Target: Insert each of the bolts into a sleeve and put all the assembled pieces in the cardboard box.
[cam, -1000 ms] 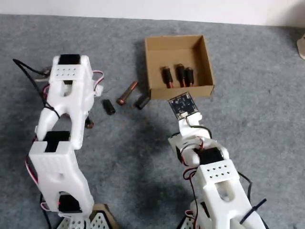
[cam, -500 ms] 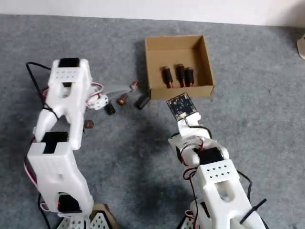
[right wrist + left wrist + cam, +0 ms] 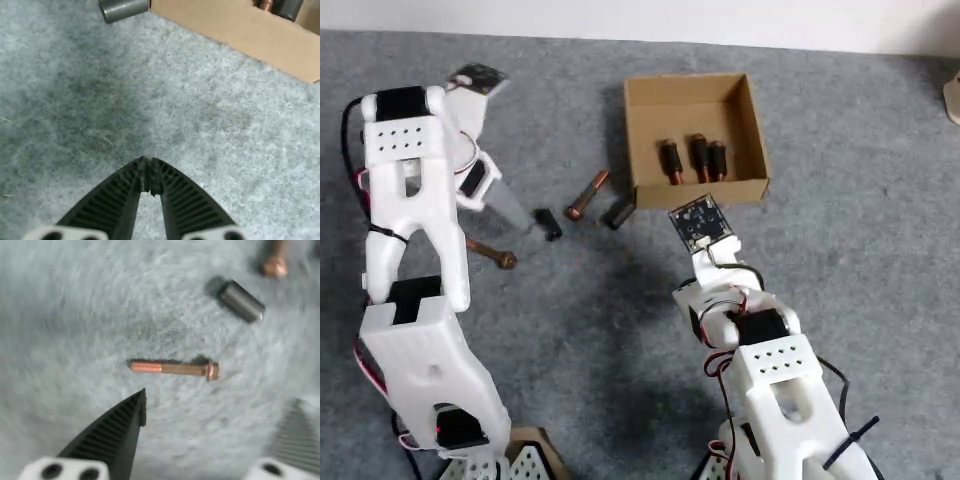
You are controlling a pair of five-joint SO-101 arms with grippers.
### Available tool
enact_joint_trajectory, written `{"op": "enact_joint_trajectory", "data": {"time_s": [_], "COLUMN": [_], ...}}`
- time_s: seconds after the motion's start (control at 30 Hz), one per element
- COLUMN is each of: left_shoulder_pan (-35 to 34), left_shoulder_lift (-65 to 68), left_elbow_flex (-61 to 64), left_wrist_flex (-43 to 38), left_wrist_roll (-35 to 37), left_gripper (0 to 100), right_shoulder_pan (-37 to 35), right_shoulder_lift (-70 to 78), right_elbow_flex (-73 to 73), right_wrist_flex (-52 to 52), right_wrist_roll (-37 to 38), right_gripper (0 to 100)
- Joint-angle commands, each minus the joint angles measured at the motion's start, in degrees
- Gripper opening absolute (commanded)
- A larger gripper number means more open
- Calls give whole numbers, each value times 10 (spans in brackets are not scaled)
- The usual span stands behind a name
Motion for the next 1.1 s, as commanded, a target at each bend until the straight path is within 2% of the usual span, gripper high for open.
{"op": "enact_joint_trajectory", "data": {"time_s": [0.0, 0.13, 0.47, 0.57, 0.63, 0.8, 1.07], "left_shoulder_pan": [0, -4, -1, 0, -1, -3, 0], "left_shoulder_lift": [-32, -32, -32, -32, -32, -31, -32], "left_elbow_flex": [-13, 12, 78, 104, 120, 130, 175], "left_wrist_flex": [6, 4, 9, 9, 8, 4, 8], "left_wrist_roll": [-133, -214, -488, -551, -597, -611, -763], "left_gripper": [98, 67, 66, 72, 112, 194, 189], "right_shoulder_pan": [-6, -6, -6, -6, -6, -6, -6], "right_shoulder_lift": [-13, -13, -9, -9, -9, -8, -8], "right_elbow_flex": [-6, -6, -3, -3, -3, -3, -3], "right_wrist_flex": [-14, -14, -33, -33, -33, -33, -33], "right_wrist_roll": [6, 6, 6, 6, 6, 6, 6], "right_gripper": [5, 5, 5, 5, 5, 5, 5]}}
